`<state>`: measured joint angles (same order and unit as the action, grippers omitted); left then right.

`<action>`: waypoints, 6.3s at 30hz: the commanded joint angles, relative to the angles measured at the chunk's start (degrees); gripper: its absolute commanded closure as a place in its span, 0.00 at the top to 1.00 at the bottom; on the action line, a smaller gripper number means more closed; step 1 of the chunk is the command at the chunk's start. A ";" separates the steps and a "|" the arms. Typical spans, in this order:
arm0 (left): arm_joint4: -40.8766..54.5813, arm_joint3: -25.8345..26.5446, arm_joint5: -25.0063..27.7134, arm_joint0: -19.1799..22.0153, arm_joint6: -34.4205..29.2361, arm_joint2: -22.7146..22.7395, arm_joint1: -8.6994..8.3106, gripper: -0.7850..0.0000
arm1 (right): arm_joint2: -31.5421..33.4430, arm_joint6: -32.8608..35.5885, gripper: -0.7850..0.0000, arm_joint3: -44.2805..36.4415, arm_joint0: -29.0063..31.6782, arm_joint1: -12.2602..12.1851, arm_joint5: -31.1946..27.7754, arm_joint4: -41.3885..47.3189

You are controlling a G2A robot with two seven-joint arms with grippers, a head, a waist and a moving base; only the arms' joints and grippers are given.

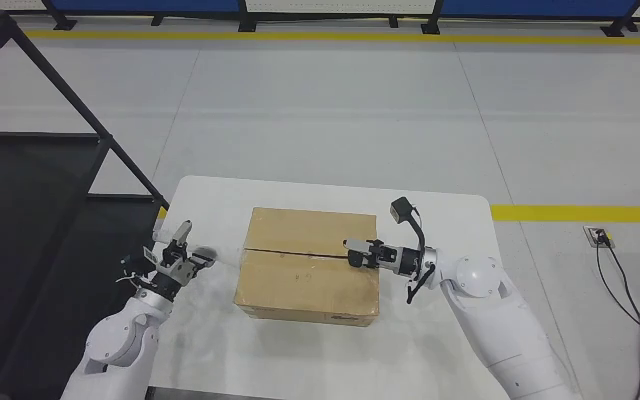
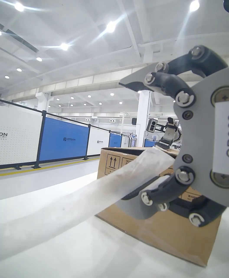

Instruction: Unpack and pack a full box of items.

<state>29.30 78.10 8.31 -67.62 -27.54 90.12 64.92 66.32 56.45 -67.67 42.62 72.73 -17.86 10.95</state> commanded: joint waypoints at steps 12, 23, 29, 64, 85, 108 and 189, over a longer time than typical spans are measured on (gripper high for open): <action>-3.22 1.44 -2.60 -4.07 0.55 -0.02 -0.12 1.00 | 0.00 0.00 1.00 0.00 0.00 0.00 0.00 0.00; -4.25 -2.00 -4.81 -1.15 -0.73 -4.08 0.45 1.00 | 0.00 0.00 1.00 0.00 0.00 0.00 0.00 0.00; -3.84 -5.13 -4.85 1.78 -0.19 -6.46 1.04 1.00 | 0.00 0.00 1.00 0.00 0.00 0.00 0.00 0.00; -21.73 19.64 3.52 -7.06 13.80 -0.47 0.66 1.00 | 0.00 0.00 1.00 0.00 0.00 0.00 0.00 0.00; -35.78 25.65 2.01 -5.53 17.92 -9.48 1.85 1.00 | 0.00 0.00 1.00 0.00 0.00 0.00 0.00 0.00; -42.05 21.75 -2.31 0.20 19.64 -17.22 3.64 1.00 | 0.00 0.00 1.00 0.00 0.00 0.00 0.00 0.00; -44.39 15.99 -1.50 2.76 17.38 -20.87 7.31 1.00 | -6.00 -12.50 1.00 -3.50 -3.23 0.37 7.38 5.86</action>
<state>-15.06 94.09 6.80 -64.86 -10.13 69.22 72.21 60.67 42.55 -71.49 39.77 73.06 -11.02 16.89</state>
